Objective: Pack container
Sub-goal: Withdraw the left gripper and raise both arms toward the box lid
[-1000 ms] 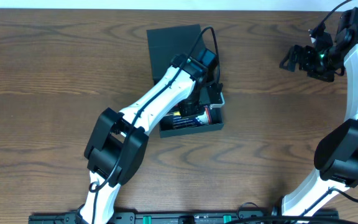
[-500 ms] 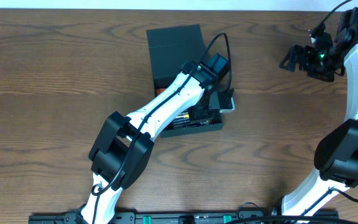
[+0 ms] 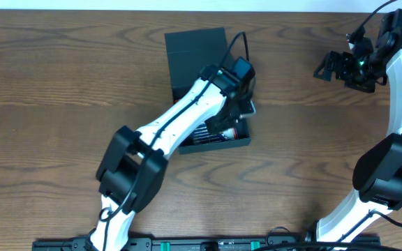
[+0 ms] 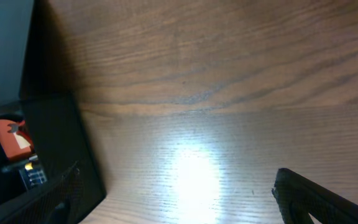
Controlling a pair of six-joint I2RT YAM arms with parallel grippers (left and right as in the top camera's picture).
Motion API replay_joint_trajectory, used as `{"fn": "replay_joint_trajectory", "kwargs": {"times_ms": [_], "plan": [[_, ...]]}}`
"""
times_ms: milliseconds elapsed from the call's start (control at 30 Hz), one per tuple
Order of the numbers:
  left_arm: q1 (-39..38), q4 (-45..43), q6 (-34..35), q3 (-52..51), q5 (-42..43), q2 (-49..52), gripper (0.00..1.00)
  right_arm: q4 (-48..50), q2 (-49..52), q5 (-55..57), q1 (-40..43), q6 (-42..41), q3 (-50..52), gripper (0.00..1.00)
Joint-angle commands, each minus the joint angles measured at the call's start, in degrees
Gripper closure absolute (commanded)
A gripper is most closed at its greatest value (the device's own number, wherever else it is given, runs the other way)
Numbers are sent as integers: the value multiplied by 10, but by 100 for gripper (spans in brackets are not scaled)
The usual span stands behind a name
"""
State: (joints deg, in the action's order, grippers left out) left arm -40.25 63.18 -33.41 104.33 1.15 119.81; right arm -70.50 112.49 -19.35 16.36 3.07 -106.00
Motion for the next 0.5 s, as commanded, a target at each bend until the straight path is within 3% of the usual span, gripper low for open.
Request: {"fn": "replay_joint_trajectory", "kwargs": {"times_ms": [0, 100, 167, 200, 300, 400, 467], "plan": [[38, 7, 108, 66, -40, -106, 64, 10, 4, -7, -3, -12, 1, 1], [95, 4, 162, 74, -28, -173, 74, 28, 5, -13, -3, -71, 1, 1], [140, 4, 166, 74, -26, -207, 87, 50, 5, -42, -4, -106, 2, 1], [162, 4, 166, 74, -26, -218, 94, 66, 7, -66, -7, -108, 2, 6], [236, 1, 166, 74, 7, -228, 94, 123, 17, -144, -25, -108, 2, 43], [312, -10, 166, 63, 131, -209, 94, 179, 34, -180, -55, -112, 2, 80], [354, -24, 166, 56, 223, -187, 94, 208, 50, -180, -76, -129, 2, 99]]}}
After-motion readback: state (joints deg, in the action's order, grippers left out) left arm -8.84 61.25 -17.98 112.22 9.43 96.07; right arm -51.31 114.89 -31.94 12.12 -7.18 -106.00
